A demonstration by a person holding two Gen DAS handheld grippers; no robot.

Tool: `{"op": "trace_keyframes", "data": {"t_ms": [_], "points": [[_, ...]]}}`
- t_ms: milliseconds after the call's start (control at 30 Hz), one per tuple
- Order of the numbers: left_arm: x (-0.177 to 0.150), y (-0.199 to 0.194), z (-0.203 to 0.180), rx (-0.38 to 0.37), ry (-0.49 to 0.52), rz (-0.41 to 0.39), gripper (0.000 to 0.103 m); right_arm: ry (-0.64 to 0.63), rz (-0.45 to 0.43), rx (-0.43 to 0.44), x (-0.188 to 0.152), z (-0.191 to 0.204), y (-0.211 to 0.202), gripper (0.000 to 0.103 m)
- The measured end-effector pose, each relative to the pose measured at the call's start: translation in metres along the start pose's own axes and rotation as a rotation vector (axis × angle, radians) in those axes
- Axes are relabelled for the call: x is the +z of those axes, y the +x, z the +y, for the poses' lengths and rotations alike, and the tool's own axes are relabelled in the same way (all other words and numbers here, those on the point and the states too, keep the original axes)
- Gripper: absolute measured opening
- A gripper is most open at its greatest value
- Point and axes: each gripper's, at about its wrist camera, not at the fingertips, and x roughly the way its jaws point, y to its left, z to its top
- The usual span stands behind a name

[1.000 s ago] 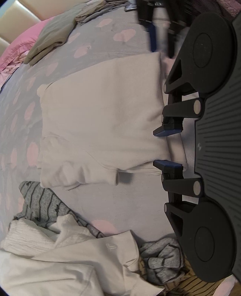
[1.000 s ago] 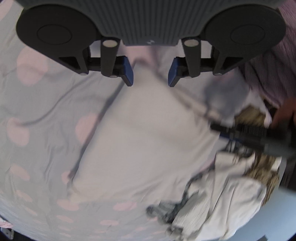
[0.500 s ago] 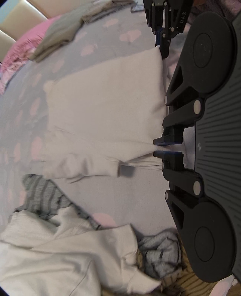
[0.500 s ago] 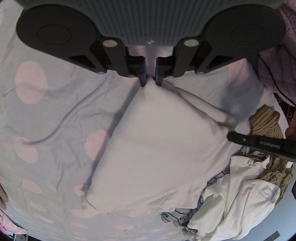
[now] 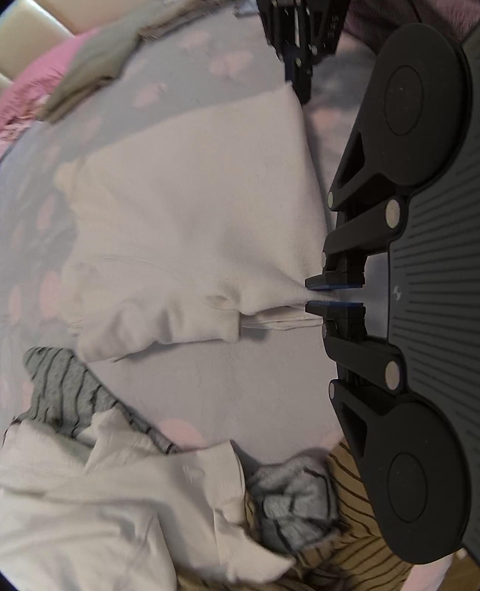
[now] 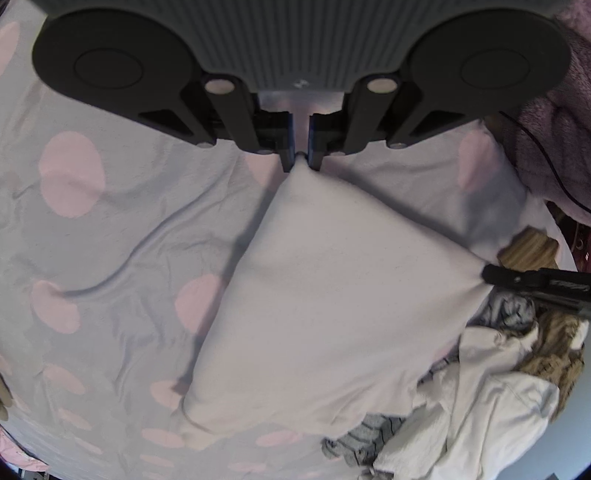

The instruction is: Fold clothes

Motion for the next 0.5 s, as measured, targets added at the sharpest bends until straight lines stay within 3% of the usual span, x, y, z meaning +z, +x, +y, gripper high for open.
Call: {"op": "trace_keyframes", "data": {"t_ms": [100, 267, 367, 500], "points": [[0.001, 0.004, -0.004, 0.01, 0.012, 0.012, 0.008, -0.007, 0.026, -0.001, 0.0, 0.0, 0.007, 0.009], [0.001, -0.025, 0.006, -0.054, -0.023, -0.06, 0.036, 0.003, 0.034, 0.02, 0.0, -0.003, -0.006, 0.026], [0.006, -0.037, 0.011, -0.079, -0.058, -0.121, 0.042, 0.022, 0.001, 0.051, 0.002, -0.008, -0.022, 0.029], [0.023, -0.033, 0.017, -0.037, -0.103, -0.197, 0.049, 0.087, -0.08, 0.074, 0.015, -0.022, -0.034, 0.041]]}}
